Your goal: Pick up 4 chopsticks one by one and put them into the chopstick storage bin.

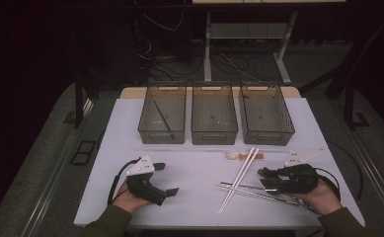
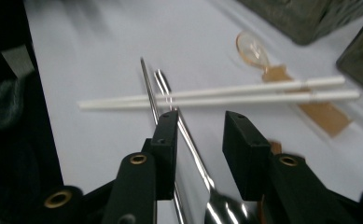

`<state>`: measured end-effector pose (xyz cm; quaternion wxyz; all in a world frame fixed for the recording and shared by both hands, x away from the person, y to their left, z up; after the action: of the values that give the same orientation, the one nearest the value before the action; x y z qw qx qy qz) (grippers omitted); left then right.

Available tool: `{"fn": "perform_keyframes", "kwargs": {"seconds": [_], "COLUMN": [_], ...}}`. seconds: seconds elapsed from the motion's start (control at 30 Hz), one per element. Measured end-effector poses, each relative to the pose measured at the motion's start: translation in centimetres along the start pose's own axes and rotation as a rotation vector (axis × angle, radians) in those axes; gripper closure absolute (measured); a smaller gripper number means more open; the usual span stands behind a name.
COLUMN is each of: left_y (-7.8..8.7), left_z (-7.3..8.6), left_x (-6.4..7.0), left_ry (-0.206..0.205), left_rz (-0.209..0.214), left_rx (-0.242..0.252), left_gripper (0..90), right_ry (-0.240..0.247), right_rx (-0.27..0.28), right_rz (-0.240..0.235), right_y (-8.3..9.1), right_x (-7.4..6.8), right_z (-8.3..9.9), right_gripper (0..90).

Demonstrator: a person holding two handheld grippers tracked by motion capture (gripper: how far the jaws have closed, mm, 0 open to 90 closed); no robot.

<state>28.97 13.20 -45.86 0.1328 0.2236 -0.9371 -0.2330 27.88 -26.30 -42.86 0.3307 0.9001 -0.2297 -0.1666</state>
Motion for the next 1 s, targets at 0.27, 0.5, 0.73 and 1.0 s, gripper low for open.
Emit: {"fn": "perform_keyframes", "kwargs": {"seconds": [0.27, 0.5, 0.73, 1.0], "left_y": [0.0, -0.1, -0.1, -0.2], "left_z": [0.0, 0.1, 0.1, 0.1], "left_x": [0.0, 0.1, 0.1, 0.1], "left_ry": [-0.005, -0.008, -0.009, -0.012], "left_rz": [0.003, 0.003, 0.005, 0.006], "left_rx": [-0.004, -0.008, -0.011, -0.011], "left_gripper": [0.0, 0.0, 0.0, 0.0], "right_ry": [0.039, 0.073, 0.086, 0.09], "right_rx": [-0.078, -0.123, -0.163, -0.166], "right_rz": [-0.011, -0.027, -0.031, -0.041], "right_y": [-0.3, -0.6, -1.3, -1.5], "right_x": [-0.2, -0.2, -0.2, -0.3], "right_z": [2.1, 2.9, 3.4, 3.5], "right_gripper": [75.7, 78.2, 78.1, 78.1]}}
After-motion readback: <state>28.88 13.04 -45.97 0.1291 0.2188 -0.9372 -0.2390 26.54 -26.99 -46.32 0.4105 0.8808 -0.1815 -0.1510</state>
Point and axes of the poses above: each handheld gripper's, and its own axes: y roughly backward along the jaws, z roughly out of its underside, x roughly to its right, the point moved 4 cm from there along -y, roughly forward along the jaws
